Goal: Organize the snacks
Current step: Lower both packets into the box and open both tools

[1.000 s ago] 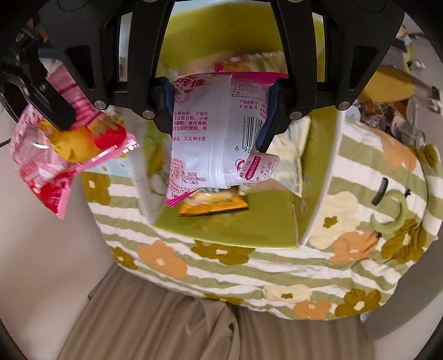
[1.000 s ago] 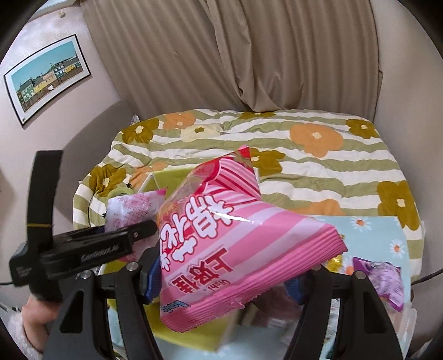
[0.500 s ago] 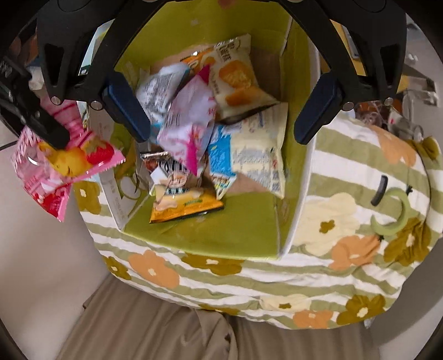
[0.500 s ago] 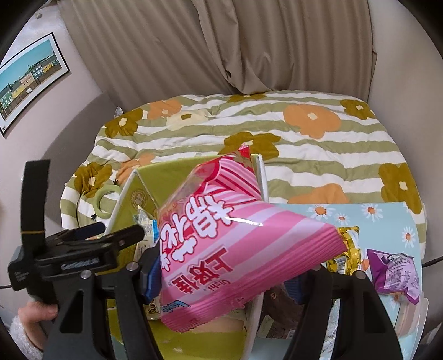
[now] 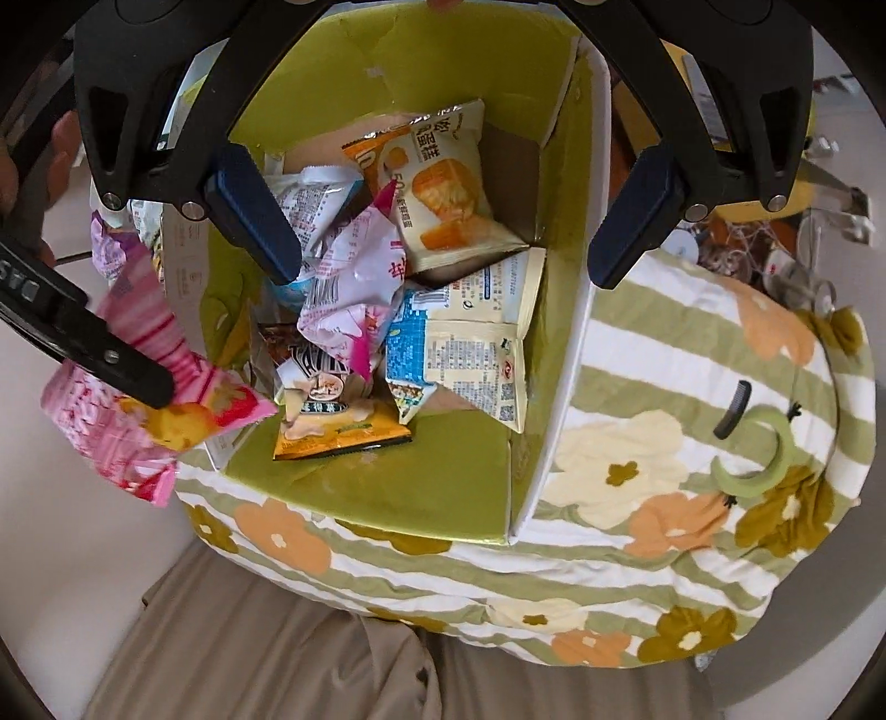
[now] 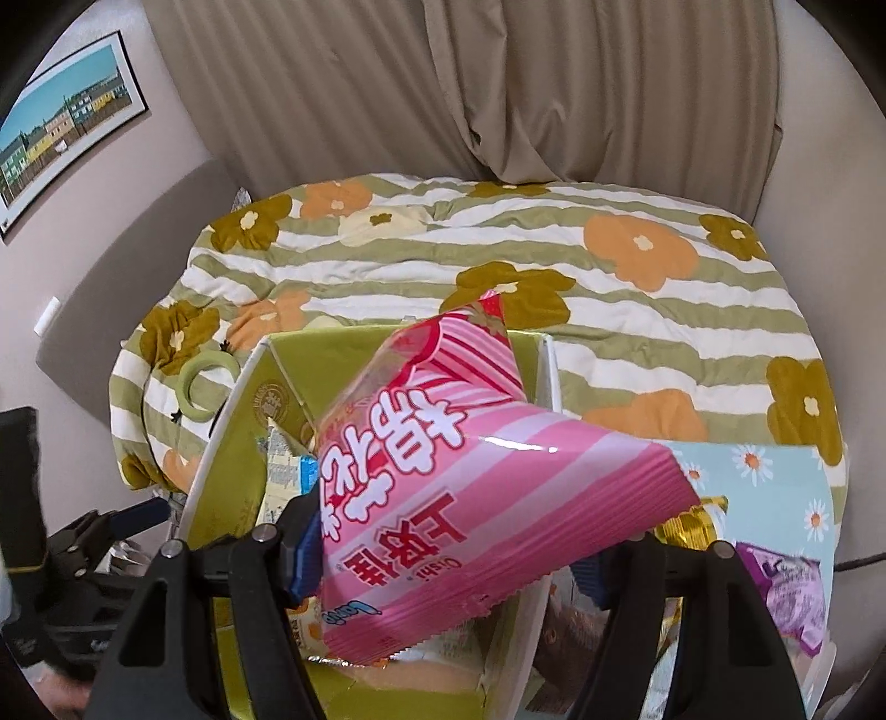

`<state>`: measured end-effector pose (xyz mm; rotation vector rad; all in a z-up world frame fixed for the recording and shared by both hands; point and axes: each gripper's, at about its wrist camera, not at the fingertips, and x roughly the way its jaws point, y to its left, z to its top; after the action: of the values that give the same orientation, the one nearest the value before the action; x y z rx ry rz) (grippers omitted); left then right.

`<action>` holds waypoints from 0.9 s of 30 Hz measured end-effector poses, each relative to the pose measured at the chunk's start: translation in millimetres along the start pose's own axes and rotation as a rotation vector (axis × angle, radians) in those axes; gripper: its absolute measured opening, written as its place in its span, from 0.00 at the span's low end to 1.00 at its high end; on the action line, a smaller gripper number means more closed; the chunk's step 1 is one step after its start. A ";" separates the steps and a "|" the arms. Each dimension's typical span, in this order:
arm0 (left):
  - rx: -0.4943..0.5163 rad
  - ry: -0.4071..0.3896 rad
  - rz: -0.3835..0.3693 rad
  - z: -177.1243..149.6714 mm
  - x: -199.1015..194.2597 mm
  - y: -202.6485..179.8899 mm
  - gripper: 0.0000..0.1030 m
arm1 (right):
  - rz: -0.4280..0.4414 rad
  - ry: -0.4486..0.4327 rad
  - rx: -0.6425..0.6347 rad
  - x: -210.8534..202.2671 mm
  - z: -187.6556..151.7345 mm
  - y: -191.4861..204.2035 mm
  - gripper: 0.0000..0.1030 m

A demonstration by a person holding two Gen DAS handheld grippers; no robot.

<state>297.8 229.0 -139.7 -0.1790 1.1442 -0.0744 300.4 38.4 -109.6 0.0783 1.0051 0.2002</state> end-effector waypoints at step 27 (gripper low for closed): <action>0.038 -0.054 0.024 -9.2 -41.9 -17.3 0.99 | 0.008 -0.065 -0.009 -41.0 -20.8 -1.2 0.95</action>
<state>272.7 217.4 -102.7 -0.1329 1.0899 -0.0697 261.8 28.4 -86.8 0.0802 0.9390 0.2088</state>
